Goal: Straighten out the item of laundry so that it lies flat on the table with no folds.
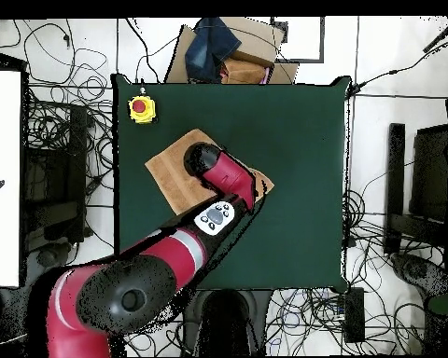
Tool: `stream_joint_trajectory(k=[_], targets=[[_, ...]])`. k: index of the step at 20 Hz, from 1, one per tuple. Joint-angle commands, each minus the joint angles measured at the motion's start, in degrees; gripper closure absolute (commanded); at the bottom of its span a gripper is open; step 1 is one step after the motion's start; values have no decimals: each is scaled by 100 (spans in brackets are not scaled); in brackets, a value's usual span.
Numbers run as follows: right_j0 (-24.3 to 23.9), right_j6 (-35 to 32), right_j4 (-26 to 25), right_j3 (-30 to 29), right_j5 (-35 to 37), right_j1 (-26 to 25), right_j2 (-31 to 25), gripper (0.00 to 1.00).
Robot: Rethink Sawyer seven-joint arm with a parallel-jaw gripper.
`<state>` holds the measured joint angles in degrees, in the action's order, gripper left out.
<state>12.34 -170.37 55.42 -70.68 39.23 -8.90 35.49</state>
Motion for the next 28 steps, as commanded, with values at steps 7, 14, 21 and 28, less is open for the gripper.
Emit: stream_joint_trajectory(k=[7,14,21,28], targets=[[-277,-1909,2,442,-22,-532,-859,0],[-572,-1259,-104,818,-731,-854,-974,0],[-590,-1105,-255,1053,-1047,-1004,-834,0],[-494,-1387,-334,1102,-735,-921,-690,0]])
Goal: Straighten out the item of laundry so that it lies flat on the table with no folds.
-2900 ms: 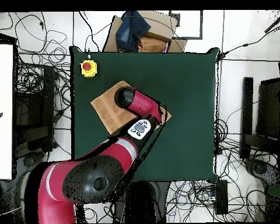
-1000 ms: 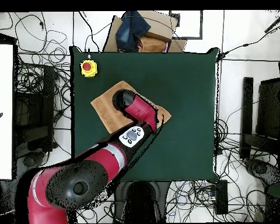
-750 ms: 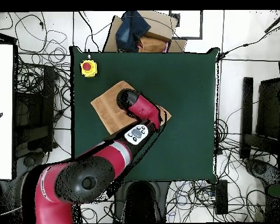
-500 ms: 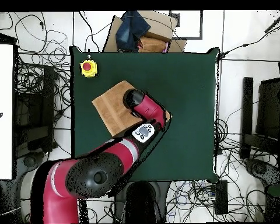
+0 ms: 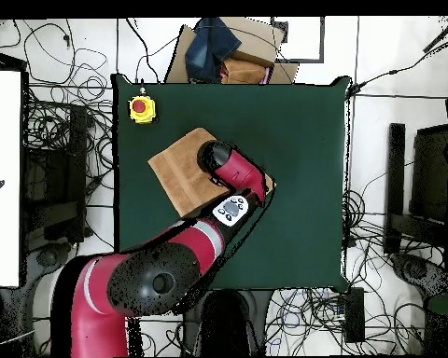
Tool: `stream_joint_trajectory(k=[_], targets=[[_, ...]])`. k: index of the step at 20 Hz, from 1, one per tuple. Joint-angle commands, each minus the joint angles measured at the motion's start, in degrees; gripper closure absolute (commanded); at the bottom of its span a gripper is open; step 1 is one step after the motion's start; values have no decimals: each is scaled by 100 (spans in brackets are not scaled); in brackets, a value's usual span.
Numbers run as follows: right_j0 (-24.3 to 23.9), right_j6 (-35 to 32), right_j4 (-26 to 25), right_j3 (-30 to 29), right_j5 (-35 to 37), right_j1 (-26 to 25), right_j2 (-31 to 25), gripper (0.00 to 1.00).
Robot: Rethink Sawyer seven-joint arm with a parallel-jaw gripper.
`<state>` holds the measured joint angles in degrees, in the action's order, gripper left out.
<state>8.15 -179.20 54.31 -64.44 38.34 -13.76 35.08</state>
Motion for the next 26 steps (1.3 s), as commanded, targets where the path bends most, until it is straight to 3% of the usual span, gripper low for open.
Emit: stream_joint_trajectory(k=[1,4,7,14,21,23,26], targets=[[-79,-454,-239,319,-630,-290,-721,0],[-88,-494,-357,81,-308,19,-642,0],[-196,-706,-470,299,291,154,-386,0],[-845,-1771,-500,2450,1417,-770,500,0],[-1764,-2793,302,4817,2492,-1846,2052,0],[-1718,-2784,484,4884,2775,-1870,2072,0],[-1461,-2597,506,4513,3121,-1621,1769,0]])
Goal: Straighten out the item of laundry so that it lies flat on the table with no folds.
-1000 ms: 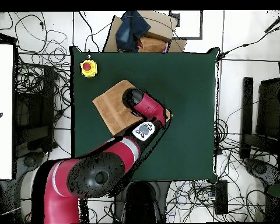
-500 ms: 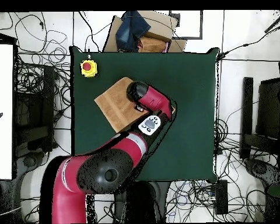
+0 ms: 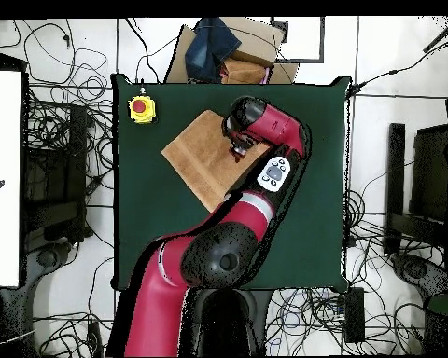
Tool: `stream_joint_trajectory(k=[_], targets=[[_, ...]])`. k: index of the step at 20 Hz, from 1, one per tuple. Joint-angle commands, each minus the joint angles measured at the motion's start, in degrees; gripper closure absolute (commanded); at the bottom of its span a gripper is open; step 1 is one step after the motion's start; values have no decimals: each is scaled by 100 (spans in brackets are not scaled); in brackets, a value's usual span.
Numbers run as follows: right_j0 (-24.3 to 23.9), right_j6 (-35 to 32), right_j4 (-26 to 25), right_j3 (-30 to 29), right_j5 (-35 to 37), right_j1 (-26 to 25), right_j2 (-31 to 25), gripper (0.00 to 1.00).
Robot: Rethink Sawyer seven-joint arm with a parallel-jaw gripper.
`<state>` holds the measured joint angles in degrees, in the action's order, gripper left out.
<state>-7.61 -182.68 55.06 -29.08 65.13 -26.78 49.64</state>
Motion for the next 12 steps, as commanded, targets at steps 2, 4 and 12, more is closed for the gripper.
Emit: stream_joint_trajectory(k=[2,4,12], targets=[[321,-2132,281,653,397,-143,187,0],[507,-1917,152,239,197,69,-127,0],[1414,-592,-165,-2495,-139,1576,-1280,0]])
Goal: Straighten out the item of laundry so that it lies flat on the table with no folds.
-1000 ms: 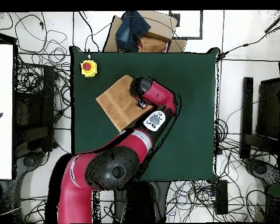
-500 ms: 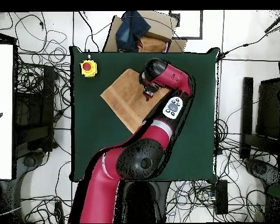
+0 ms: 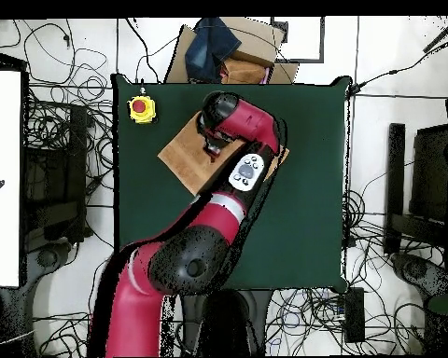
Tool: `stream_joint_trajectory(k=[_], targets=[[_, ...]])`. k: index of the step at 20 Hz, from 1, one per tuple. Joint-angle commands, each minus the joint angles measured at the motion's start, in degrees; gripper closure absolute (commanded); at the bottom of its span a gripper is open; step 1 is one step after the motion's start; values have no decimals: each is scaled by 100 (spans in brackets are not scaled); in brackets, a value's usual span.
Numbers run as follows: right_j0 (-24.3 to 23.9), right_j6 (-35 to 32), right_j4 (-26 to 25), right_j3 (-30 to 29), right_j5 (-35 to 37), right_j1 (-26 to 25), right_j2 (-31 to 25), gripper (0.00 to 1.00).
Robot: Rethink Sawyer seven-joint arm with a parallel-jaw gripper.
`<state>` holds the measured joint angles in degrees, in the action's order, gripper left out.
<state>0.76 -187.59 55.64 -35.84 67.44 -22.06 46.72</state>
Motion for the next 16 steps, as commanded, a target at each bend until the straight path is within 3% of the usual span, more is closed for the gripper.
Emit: stream_joint_trajectory(k=[1,5,10,16], targets=[[633,28,-266,-2085,-357,1287,-1011,0],[795,727,-403,-3128,-394,2001,-1180,0],[729,1670,-698,-4048,-792,2475,-1394,0],[683,2912,-1333,-5909,-2152,3469,-1607,0]])
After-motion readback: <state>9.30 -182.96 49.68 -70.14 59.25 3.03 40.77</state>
